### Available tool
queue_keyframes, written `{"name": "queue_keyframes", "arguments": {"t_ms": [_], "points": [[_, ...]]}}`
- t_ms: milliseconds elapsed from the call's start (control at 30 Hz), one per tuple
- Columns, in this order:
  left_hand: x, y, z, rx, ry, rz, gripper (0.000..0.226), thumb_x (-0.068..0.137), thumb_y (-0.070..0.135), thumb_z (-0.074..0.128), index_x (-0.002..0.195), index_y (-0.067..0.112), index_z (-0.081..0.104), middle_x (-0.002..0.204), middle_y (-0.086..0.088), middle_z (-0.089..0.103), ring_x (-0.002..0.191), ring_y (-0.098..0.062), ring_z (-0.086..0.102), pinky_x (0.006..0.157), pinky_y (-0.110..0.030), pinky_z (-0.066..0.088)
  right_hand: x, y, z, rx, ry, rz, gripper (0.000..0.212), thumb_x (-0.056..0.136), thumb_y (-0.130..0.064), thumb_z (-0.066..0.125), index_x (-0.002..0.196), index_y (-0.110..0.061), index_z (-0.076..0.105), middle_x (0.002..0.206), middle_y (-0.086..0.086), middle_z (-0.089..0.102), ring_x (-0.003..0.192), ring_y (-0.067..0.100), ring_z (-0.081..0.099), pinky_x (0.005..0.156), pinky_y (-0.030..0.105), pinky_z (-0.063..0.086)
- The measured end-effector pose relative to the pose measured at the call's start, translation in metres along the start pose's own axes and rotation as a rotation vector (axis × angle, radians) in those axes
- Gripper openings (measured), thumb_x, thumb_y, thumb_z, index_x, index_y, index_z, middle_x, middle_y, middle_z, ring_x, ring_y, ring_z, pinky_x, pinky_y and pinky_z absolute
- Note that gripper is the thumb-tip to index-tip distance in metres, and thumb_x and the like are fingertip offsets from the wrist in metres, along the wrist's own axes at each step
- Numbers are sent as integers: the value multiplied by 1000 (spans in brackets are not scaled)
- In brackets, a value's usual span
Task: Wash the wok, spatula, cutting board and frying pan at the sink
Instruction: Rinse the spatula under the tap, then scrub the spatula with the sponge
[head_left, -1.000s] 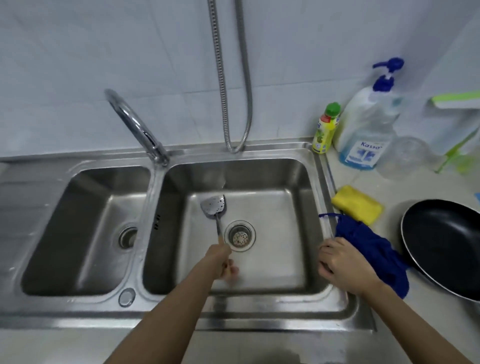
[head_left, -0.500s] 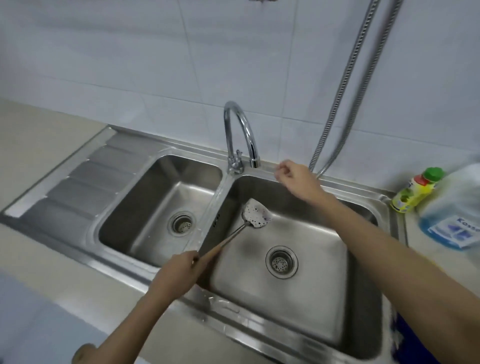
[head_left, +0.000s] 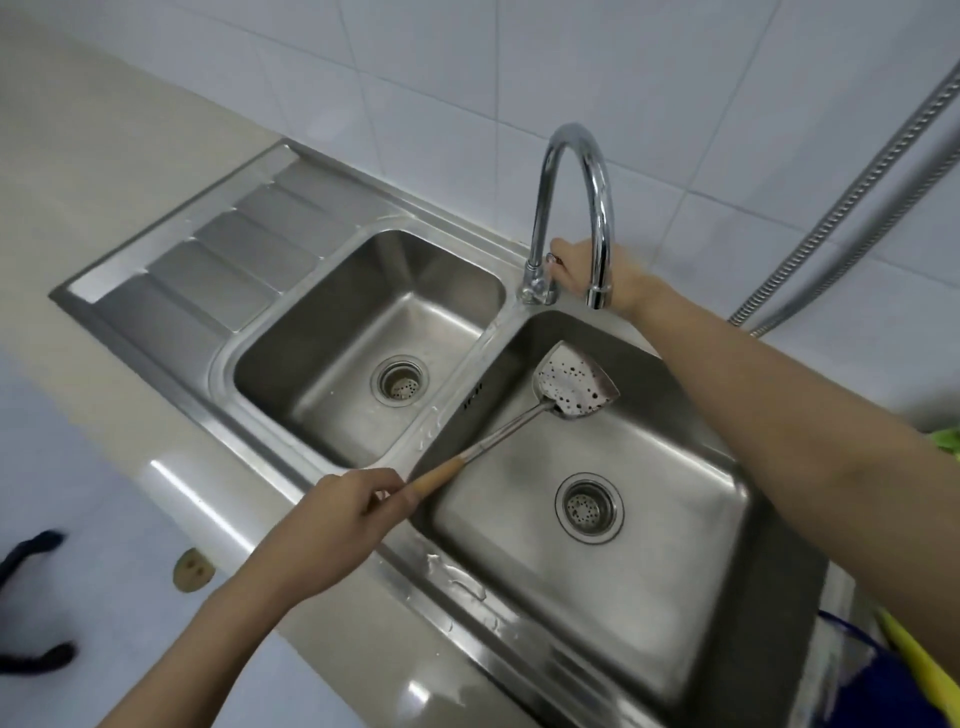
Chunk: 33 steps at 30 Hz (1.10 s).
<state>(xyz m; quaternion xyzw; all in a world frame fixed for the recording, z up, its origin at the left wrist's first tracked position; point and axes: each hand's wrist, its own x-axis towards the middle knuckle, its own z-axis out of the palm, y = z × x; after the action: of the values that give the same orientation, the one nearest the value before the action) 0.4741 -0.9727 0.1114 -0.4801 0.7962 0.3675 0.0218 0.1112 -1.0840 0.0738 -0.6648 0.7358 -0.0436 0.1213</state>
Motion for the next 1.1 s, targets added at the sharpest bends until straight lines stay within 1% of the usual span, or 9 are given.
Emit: {"name": "queue_keyframes", "arguments": {"t_ms": [100,233,300,367,500,700,800,933,1100], "points": [[0,5,-3,-19,-9,-14,30,95,41,49,82,20,67,51,12,52,45,-6,47,48,-17,36,0,-6,4,-77,24,-130,25,100,-28,40,102,-6,50,66,-5,42,64,22,54,63,26,37],[2,8,-8,-20,-44,-50,25,95,39,50,81,26,65,48,15,52,41,-4,45,47,-16,36,0,-9,11,-122,3,-200,17,100,-8,41,106,4,51,69,-3,37,56,11,35,55,10,33],[5,9,-10,-29,-63,-67,24,95,38,51,80,26,65,46,10,50,38,-6,42,44,-17,34,-1,-8,11,-137,57,-226,17,99,-14,44,106,0,51,66,-7,32,59,17,44,58,13,33],[8,9,-10,-40,-82,-81,25,95,38,51,82,23,66,45,6,46,36,-7,38,43,-17,30,1,-3,12,-138,78,-226,19,99,-21,43,104,-4,50,63,-8,32,62,24,49,59,29,34],[8,10,-10,-62,-118,-114,24,96,35,50,88,20,67,42,7,46,34,-8,36,41,-17,30,4,8,12,-85,109,-240,28,99,-37,35,96,-13,49,57,-11,34,52,15,41,57,28,31],[5,8,-8,-31,-112,-127,30,95,40,50,86,18,68,44,7,46,35,-7,37,41,-14,32,15,26,17,-76,115,-10,16,88,-25,50,84,-11,58,72,4,58,69,28,60,63,34,46],[4,10,-5,12,-103,-111,32,95,42,50,84,19,67,43,10,47,36,-6,40,43,-14,34,12,24,22,-48,109,37,16,91,-21,49,91,-8,59,81,10,61,76,33,61,66,35,46],[6,16,4,151,-90,-39,29,95,45,49,87,23,67,51,7,51,43,1,49,46,-16,37,-26,15,28,30,145,104,24,95,-30,43,109,-12,51,96,13,64,86,36,60,72,38,47],[12,14,25,-28,-181,-86,28,95,38,53,87,14,66,54,0,55,36,-9,43,39,-22,35,-140,33,50,116,204,185,19,94,-33,49,94,-15,55,88,4,65,77,22,59,65,30,42]]}}
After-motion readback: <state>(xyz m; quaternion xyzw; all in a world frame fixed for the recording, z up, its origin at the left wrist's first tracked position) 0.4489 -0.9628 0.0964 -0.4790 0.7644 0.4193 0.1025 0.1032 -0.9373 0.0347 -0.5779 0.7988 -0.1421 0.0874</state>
